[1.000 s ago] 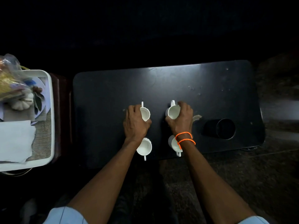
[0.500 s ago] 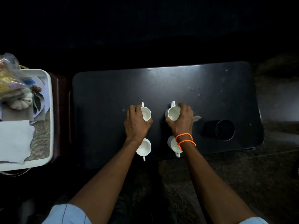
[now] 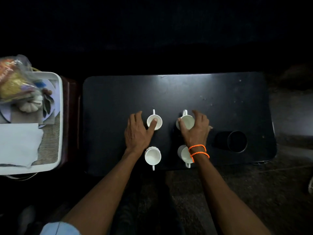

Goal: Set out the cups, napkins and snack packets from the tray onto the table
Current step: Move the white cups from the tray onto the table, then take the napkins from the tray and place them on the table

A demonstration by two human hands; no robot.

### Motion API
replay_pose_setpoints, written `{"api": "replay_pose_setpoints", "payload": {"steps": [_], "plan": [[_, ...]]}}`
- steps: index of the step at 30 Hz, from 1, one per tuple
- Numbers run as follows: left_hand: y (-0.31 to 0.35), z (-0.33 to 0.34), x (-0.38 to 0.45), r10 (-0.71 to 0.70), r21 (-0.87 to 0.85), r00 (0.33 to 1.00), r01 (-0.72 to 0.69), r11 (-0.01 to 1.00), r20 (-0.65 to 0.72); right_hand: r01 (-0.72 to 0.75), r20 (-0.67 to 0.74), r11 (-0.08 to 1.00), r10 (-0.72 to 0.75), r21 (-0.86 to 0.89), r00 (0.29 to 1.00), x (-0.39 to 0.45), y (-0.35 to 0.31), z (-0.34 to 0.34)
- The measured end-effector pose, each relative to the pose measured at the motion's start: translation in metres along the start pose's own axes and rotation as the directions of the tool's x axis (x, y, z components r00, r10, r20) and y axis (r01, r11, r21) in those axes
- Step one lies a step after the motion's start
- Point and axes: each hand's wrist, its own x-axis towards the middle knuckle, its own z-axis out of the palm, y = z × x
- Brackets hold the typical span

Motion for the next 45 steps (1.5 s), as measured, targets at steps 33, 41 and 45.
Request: {"api": "replay_pose_setpoints", "payload": {"steps": [33,41,45], "plan": [[-0.269,-0.21,-0.043,-0.485,-0.051,0.713,0.537,0.842,-0.507,0.62,0.752,0.732,-0.57,0.282,0.331,-0.14,-0.37,0.192],[-0.289,-0.207,-0.054,-0.465,0.012,0.754,0.53,0.848,-0.465,0.77,0.764,0.593,-0.603,0.237,0.229,-0.144,-0.404,0.226],[-0.291,-0.213,-0.043,-0.473,0.024,0.756,0.541,0.841,-0.452,0.741,0.755,0.628,-0.599,0.236,0.267,-0.14,-0.419,0.237]]}}
